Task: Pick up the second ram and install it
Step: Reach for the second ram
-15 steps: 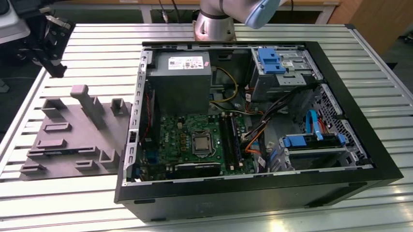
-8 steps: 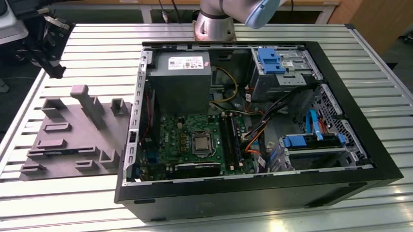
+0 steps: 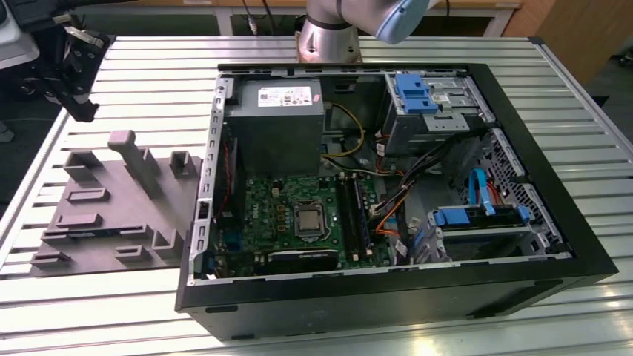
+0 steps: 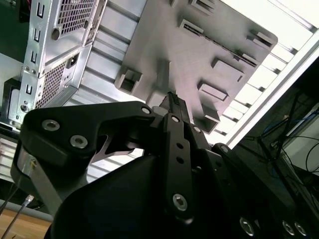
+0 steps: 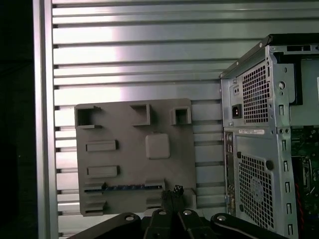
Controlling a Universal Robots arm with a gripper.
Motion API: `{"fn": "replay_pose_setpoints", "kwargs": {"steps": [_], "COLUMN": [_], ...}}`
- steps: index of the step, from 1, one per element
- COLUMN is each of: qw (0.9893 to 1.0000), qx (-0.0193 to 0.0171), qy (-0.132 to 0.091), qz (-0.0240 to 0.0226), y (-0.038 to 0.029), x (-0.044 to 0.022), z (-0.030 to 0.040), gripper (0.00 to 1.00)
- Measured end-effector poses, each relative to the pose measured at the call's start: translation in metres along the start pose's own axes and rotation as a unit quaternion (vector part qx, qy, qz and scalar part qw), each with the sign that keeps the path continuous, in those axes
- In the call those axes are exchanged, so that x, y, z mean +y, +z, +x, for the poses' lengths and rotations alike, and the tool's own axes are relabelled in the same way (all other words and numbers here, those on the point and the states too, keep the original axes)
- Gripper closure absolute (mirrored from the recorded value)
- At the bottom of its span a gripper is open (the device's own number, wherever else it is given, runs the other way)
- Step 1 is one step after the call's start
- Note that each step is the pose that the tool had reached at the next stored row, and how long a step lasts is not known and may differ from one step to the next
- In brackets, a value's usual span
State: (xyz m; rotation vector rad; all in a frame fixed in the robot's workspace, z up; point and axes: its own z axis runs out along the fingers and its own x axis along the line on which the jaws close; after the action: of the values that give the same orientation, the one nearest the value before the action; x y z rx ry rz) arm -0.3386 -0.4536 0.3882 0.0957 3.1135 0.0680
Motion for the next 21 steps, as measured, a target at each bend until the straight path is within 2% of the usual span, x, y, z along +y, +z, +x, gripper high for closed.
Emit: {"fn": "replay_pose_setpoints", "kwargs": {"steps": [21], "qw": [1.0000], "qx": [0.0000], "qy": [0.000], "qz": [0.0000], "y": [0.0001], "x": [-0.0064], "z": [0.0052], "gripper": [0.89]}}
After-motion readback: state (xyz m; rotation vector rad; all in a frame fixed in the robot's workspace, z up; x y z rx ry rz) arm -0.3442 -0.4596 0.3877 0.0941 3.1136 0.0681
